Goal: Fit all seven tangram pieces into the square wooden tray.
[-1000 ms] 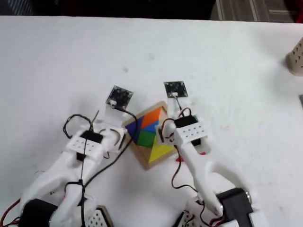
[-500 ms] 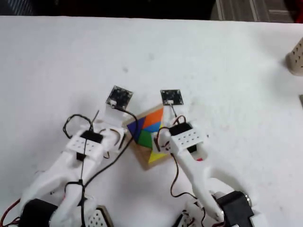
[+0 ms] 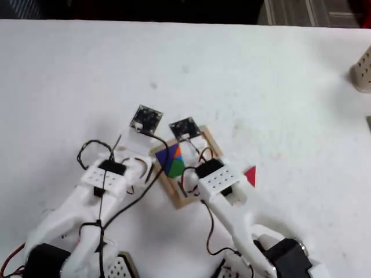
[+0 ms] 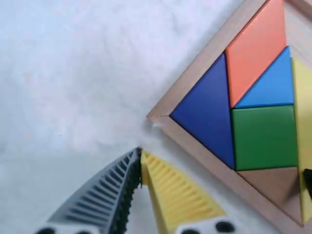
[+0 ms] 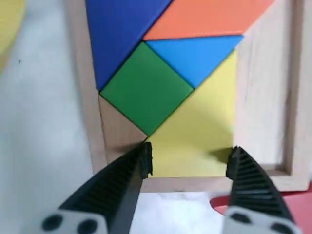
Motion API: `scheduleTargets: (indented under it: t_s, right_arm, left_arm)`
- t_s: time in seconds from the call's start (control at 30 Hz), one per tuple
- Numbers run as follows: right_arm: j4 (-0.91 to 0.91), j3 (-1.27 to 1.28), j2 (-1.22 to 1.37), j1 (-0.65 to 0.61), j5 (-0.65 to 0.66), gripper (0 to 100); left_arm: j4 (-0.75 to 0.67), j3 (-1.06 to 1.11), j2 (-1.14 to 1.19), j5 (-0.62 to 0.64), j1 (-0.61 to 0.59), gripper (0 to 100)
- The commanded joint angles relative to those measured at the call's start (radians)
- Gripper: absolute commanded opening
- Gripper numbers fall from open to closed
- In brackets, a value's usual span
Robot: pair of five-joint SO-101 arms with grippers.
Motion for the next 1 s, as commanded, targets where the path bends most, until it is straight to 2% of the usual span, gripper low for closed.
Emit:
scheduleTargets:
  t_s: [0.0, 0.2, 0.37, 0.57, 0.77, 0.97]
  right_arm:
    - [0.022, 0.014, -0.024, -0.062, 0.017, 24.4]
    - [0.097, 0.031, -0.197, -0.064, 0.026, 24.4]
    - [0.073, 0.144, -0.372, -0.068, 0.026, 24.4]
    - [0.007, 0.226, -0.542, -0.170, 0.015, 24.2]
    - [-0.150, 0.252, -0.509, -0.154, -0.044, 10.5]
    - [-0.211, 0.250, -0.417, -0.056, -0.051, 9.4]
  left_arm:
    - [-0.023, -0.023, -0.007, -0.012, 0.001, 2]
    - [-0.023, -0.023, -0.007, -0.012, -0.001, 2]
    - [-0.023, -0.023, -0.007, -0.012, 0.001, 2]
    - [-0.023, -0.023, -0.007, -0.012, 0.001, 2]
    - [-0.023, -0.023, -0.007, -0.012, -0.001, 2]
    - [-0.023, -0.025, -0.007, -0.012, -0.004, 2]
